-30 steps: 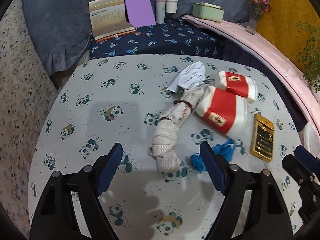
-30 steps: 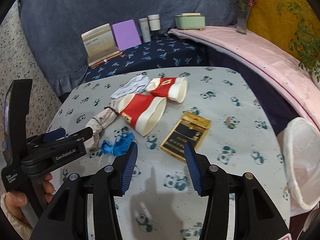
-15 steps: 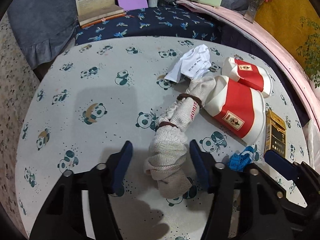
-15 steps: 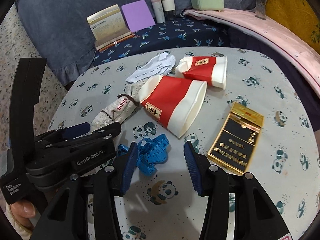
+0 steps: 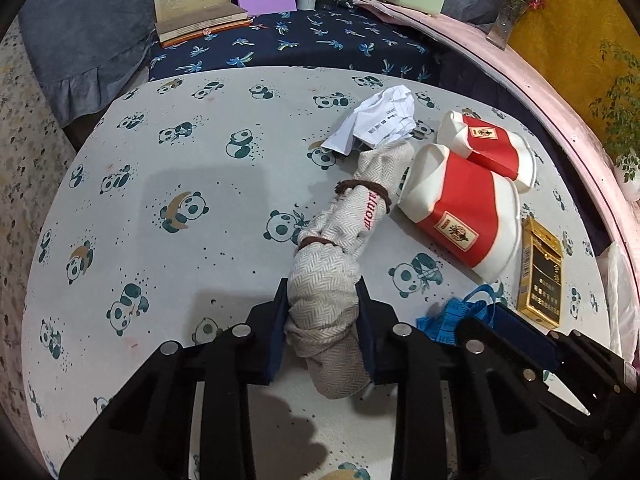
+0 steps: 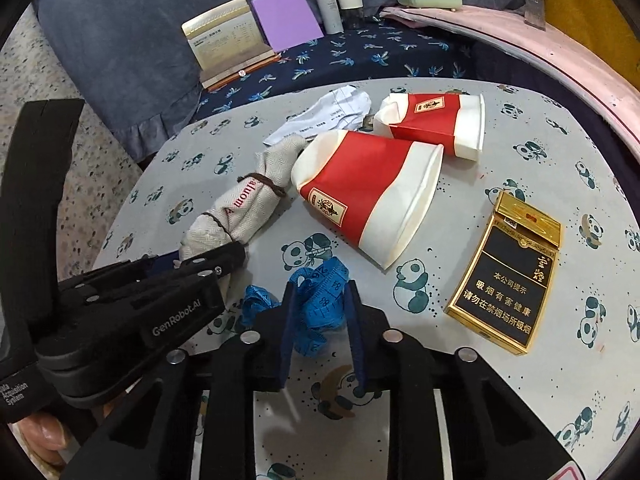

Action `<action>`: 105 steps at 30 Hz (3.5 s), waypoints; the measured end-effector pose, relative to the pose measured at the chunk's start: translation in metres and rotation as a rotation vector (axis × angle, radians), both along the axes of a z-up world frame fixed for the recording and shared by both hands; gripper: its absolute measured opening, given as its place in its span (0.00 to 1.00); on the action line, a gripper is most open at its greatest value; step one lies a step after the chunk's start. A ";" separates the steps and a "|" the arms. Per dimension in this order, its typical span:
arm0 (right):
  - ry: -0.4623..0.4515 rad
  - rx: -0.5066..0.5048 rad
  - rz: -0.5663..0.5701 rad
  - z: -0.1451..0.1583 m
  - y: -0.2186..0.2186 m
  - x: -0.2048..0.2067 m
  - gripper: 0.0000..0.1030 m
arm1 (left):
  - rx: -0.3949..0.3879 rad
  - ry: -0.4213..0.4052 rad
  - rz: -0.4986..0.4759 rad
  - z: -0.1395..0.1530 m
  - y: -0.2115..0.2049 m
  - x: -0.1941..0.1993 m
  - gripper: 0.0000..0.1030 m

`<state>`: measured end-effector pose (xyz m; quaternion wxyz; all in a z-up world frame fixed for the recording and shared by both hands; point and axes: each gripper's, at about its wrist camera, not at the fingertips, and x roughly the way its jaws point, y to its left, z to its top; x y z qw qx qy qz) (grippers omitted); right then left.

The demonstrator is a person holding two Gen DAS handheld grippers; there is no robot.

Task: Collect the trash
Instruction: 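Carry the sock and blue cord over the bin and open both tools, then move both tools back over the paper cups on the table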

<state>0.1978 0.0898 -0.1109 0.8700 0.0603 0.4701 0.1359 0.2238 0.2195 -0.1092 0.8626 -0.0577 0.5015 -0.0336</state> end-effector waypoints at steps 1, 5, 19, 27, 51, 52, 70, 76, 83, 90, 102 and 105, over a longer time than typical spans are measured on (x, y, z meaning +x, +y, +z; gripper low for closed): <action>-0.007 0.000 -0.003 0.003 -0.001 -0.002 0.17 | -0.003 -0.001 0.003 0.002 0.000 -0.002 0.28; -0.040 0.000 -0.017 0.018 -0.011 -0.012 0.15 | -0.012 -0.014 0.017 0.012 -0.003 -0.011 0.28; -0.170 0.003 -0.127 0.073 -0.073 -0.058 0.15 | -0.012 -0.107 -0.036 0.065 -0.050 -0.051 0.28; -0.223 -0.024 -0.268 0.096 -0.141 -0.094 0.15 | -0.024 -0.149 -0.178 0.088 -0.123 -0.070 0.28; -0.205 -0.087 -0.744 0.092 -0.346 -0.200 0.15 | -0.050 -0.142 -0.603 0.092 -0.347 -0.115 0.28; -0.206 -0.087 -0.753 0.092 -0.350 -0.202 0.15 | -0.049 -0.140 -0.612 0.091 -0.350 -0.116 0.28; -0.204 -0.092 -0.807 0.087 -0.388 -0.208 0.15 | -0.042 -0.131 -0.670 0.082 -0.391 -0.120 0.28; -0.192 -0.079 -0.798 0.078 -0.397 -0.191 0.15 | -0.040 -0.120 -0.662 0.074 -0.400 -0.108 0.28; -0.176 -0.063 -0.796 0.070 -0.401 -0.173 0.15 | -0.050 -0.101 -0.648 0.067 -0.404 -0.092 0.30; -0.172 -0.049 -0.806 0.067 -0.403 -0.161 0.18 | -0.049 -0.095 -0.613 0.062 -0.402 -0.079 0.40; -0.200 -0.038 -0.798 0.079 -0.392 -0.160 0.40 | -0.061 -0.128 -0.555 0.072 -0.373 -0.073 0.60; -0.206 -0.046 -0.767 0.084 -0.379 -0.156 0.40 | -0.064 -0.141 -0.524 0.075 -0.358 -0.072 0.64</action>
